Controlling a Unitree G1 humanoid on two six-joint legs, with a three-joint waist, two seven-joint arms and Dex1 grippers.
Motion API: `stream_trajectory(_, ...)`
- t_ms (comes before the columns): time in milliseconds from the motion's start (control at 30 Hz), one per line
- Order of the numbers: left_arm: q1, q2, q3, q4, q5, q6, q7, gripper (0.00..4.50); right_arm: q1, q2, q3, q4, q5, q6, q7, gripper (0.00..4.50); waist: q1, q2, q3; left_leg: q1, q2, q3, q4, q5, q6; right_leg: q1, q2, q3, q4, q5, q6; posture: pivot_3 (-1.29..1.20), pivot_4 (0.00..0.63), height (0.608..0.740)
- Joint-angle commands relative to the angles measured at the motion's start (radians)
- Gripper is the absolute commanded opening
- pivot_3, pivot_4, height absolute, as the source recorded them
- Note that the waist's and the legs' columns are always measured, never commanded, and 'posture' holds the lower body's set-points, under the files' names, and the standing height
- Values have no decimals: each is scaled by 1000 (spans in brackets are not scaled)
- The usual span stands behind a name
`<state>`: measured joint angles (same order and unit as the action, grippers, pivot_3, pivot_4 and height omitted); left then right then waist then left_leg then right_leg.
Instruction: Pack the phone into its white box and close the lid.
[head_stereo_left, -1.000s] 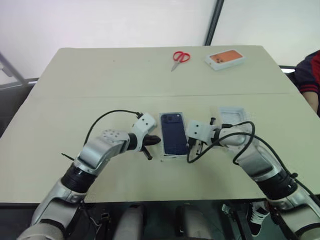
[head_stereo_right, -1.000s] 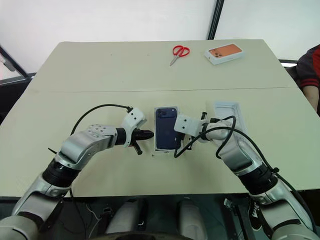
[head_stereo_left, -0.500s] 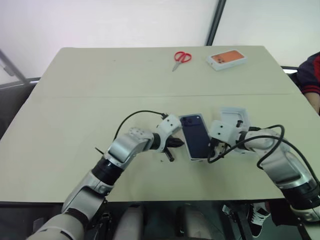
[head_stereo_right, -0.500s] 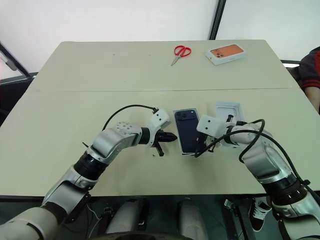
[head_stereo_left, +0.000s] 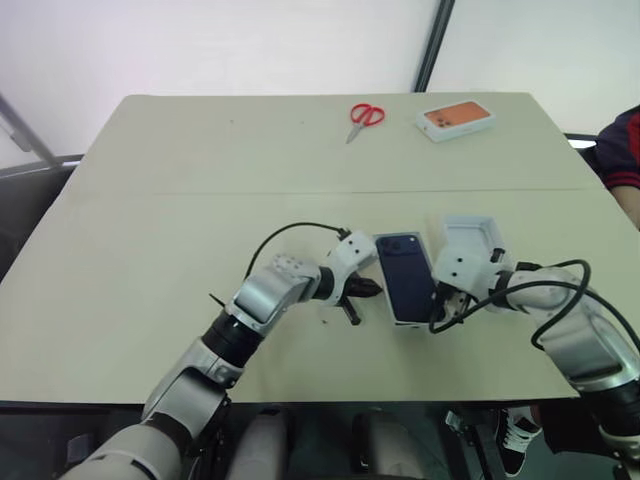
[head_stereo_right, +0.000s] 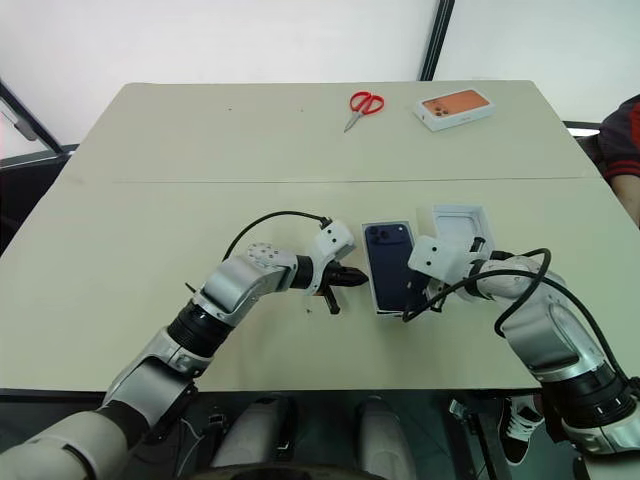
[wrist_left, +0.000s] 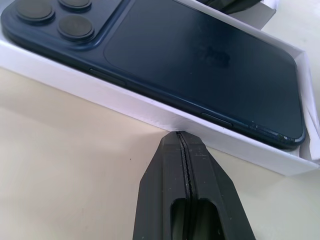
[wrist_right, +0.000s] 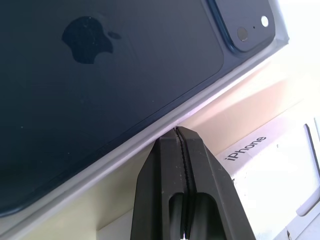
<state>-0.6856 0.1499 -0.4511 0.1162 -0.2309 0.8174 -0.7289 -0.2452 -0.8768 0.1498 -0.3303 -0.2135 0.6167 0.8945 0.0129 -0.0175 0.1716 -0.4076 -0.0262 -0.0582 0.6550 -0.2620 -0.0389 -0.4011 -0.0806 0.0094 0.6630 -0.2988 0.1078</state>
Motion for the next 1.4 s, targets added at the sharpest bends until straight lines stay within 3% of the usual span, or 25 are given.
stream_trajectory(33,-33,-45,-3,7,4,-29,-5,12,-11,1,2,-62,31,-15,20,0,0,0,0,0,0,0,0,0,0,0,0,0,0,0,0,0,150,740)
stream_trajectory(300,-29,-31,18,-6,5,-23,-20,12,-34,-40,-27,-71,47,12,62,0,-2,0,0,0,0,0,0,0,0,0,0,0,0,0,0,0,150,740)
stream_trajectory(400,-19,1,52,-39,-11,-7,-29,0,-26,-86,-89,-120,112,65,127,846,-2,0,0,0,0,0,0,0,0,0,0,0,0,0,0,0,150,740)
stream_trajectory(567,40,91,109,-144,-46,-11,-68,0,-82,-76,-197,-156,221,232,121,3338,-14,1,0,1,3,0,-1,0,0,0,1,0,0,0,0,0,150,740)
stream_trajectory(900,176,281,168,-302,-75,-179,-198,0,-231,11,-155,-2,300,654,-44,3338,-20,2,0,1,3,0,-2,0,0,0,0,1,0,0,0,0,150,740)
stream_trajectory(1000,233,318,196,-336,-76,-337,-251,0,-271,35,-134,19,327,756,-84,3338,-22,2,0,0,2,0,-2,0,0,-1,0,1,0,0,0,0,150,740)
stream_trajectory(1100,282,348,207,-366,-81,-433,-297,0,-304,59,-121,47,357,837,-118,2458,-25,2,0,0,3,1,-3,0,0,-2,0,2,0,0,0,0,150,740)
stream_trajectory(1267,320,347,219,-373,-90,-478,-305,0,-335,107,-139,77,392,920,-187,57,-23,2,0,0,2,1,-3,0,0,-2,-1,2,0,0,0,0,150,740)
stream_trajectory(1400,328,338,220,-363,-81,-489,-289,0,-363,146,-191,87,425,988,-230,57,-24,2,0,0,2,1,-2,0,1,-2,0,2,0,0,0,0,150,740)
